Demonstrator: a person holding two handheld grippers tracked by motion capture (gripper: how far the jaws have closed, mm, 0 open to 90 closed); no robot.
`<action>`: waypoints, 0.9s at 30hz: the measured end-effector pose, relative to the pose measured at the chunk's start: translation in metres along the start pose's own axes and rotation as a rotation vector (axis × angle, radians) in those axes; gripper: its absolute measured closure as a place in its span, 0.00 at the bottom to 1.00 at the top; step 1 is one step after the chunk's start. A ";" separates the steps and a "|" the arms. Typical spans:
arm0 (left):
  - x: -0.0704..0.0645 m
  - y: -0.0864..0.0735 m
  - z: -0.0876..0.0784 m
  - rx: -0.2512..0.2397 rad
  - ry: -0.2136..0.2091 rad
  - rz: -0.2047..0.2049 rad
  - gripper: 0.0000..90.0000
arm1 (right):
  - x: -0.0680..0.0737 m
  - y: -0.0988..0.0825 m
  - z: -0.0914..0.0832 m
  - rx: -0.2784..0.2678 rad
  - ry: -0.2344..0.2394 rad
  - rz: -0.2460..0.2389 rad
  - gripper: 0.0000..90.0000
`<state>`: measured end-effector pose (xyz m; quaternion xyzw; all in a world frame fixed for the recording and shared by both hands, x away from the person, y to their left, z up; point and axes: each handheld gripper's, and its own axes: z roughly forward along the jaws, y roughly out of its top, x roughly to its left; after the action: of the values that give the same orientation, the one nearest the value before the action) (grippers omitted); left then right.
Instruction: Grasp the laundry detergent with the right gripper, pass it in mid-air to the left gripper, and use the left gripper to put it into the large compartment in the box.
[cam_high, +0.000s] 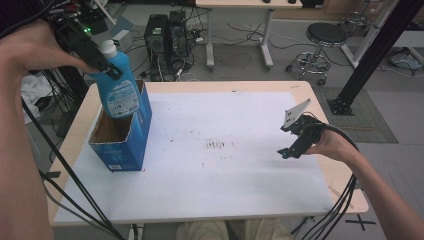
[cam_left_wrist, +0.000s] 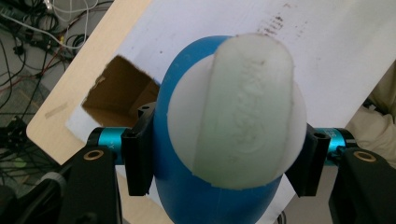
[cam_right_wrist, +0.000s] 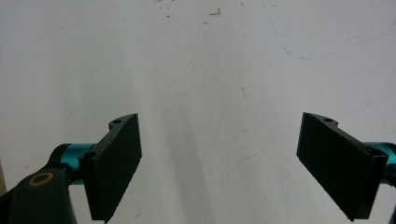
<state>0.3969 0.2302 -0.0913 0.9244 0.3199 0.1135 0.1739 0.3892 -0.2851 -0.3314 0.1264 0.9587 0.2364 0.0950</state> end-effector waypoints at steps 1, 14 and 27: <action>0.002 -0.002 0.001 0.005 0.002 -0.008 0.42 | 0.000 0.000 0.001 0.001 0.001 0.000 0.15; 0.018 -0.026 0.021 0.023 0.013 -0.057 0.42 | 0.002 -0.007 0.007 0.008 0.005 0.014 0.15; 0.025 -0.041 0.058 0.065 -0.012 -0.061 0.42 | 0.006 -0.010 0.012 0.011 0.008 0.012 0.15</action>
<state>0.4121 0.2613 -0.1582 0.9200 0.3506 0.0924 0.1491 0.3845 -0.2867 -0.3473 0.1316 0.9596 0.2321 0.0888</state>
